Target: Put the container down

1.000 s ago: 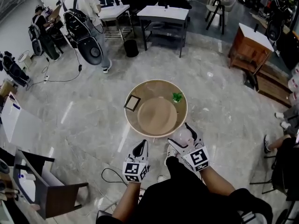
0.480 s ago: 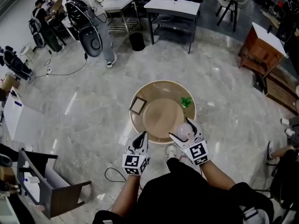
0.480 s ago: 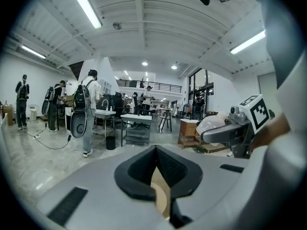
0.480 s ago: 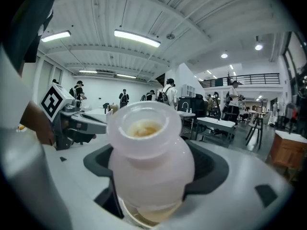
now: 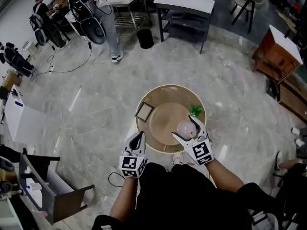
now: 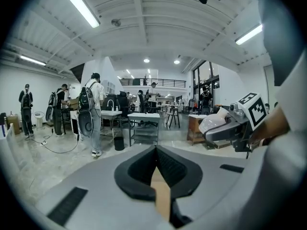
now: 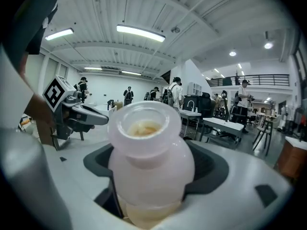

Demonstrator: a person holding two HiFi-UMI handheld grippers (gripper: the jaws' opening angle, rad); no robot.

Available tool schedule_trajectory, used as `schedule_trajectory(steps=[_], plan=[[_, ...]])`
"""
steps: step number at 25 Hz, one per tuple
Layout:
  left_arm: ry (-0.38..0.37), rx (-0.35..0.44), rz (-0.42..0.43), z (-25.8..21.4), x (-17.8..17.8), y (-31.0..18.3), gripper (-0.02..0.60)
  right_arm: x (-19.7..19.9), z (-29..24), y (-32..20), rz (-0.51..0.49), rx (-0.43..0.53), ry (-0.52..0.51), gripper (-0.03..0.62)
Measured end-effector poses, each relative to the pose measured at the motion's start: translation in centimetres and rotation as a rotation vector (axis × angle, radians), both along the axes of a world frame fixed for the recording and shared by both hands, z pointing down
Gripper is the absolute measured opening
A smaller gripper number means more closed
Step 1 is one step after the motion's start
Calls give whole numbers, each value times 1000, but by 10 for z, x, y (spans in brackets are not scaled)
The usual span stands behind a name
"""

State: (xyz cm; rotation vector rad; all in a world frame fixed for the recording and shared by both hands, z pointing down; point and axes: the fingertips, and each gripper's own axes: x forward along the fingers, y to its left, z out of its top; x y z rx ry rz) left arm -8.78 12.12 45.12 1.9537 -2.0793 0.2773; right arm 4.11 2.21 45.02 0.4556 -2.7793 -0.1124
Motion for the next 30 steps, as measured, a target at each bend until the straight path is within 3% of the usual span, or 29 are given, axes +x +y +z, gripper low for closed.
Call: schedule_trajectory(steps=[4,8,15,24,30], plan=[[1,-20,32,8,-29,-17,-8,-35,1,-14,-4,-12,-14,413],[82,2,68,12,-50,-50,-8,-61,9,-30,16,-7,30,413],[90,-4,202,12,-117,-102,-8,-127,18,-65,116,-7,82,413],[78,-69,327,41,-187,-157,-8,-169,57,-123,215,-3,134,413],[66,-109,406,52,-205,-191,-8,-178,79,-153,222,-2,182,413]])
